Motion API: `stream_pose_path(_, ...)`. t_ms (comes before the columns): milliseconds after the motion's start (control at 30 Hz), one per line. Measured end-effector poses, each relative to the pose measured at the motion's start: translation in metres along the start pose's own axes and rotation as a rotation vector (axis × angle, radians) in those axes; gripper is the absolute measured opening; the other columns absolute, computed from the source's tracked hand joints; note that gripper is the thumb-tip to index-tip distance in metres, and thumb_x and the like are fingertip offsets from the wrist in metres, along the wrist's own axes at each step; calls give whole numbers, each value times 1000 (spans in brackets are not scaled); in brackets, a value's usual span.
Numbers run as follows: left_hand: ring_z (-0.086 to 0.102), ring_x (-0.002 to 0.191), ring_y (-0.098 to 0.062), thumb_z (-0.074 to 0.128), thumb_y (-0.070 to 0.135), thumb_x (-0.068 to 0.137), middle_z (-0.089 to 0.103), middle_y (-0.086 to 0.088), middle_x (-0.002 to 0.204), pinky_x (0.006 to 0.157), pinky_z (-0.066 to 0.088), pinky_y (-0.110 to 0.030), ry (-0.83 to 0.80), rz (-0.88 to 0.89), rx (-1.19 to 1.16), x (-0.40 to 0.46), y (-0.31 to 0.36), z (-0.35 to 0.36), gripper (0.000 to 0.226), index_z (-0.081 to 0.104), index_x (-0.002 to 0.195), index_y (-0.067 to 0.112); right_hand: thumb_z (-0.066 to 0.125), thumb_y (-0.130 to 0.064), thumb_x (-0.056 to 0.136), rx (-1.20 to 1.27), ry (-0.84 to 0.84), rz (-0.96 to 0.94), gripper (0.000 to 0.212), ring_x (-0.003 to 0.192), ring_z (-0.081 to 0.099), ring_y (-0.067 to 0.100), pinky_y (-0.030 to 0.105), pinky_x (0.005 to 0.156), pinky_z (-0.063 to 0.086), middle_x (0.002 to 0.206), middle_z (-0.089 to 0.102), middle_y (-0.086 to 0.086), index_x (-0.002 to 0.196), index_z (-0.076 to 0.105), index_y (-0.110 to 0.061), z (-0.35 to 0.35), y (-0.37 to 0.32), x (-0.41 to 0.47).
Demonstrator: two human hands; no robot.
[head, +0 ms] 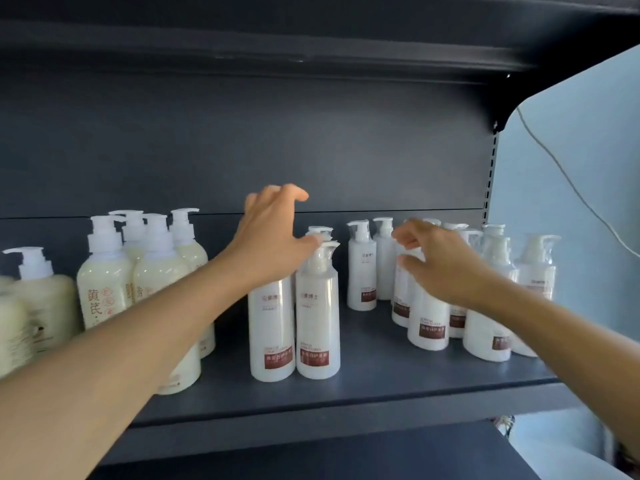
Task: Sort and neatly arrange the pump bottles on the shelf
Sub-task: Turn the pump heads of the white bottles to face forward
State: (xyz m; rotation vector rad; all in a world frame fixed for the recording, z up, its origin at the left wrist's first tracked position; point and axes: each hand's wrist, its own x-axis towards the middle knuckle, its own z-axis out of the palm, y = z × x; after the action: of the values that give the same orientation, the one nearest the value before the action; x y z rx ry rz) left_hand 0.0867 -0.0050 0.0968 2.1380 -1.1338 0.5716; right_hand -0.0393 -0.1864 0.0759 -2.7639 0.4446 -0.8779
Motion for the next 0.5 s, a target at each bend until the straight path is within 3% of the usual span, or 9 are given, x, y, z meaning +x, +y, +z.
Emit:
stream_pose_path(133, 26, 134, -19, 57, 29, 90, 38, 2, 142, 100, 35, -34, -204, 34, 137, 54, 22, 9, 46, 43, 134, 24, 43, -5, 94, -56, 6, -41, 30, 114, 54, 23, 29, 93, 43, 123, 59, 6, 121, 54, -10, -24, 25, 41)
stream_pose_path(300, 41, 127, -23, 52, 29, 95, 43, -1, 142, 101, 36, -33, -499, -3, 367, 119, 42, 44, 48, 38, 140, 24, 39, 1, 92, -148, -159, -89, 36, 115, 55, 22, 30, 96, 44, 125, 60, 3, 119, 58, -13, -38, 59, 94)
stream_pose_path(500, 42, 128, -24, 49, 25, 97, 41, 1, 144, 102, 37, -34, -643, -28, 550, 172, 48, 88, 46, 38, 142, 21, 37, -5, 95, -189, -368, -85, 36, 119, 50, 19, 34, 103, 41, 127, 56, -6, 116, 60, -23, -44, 88, 147)
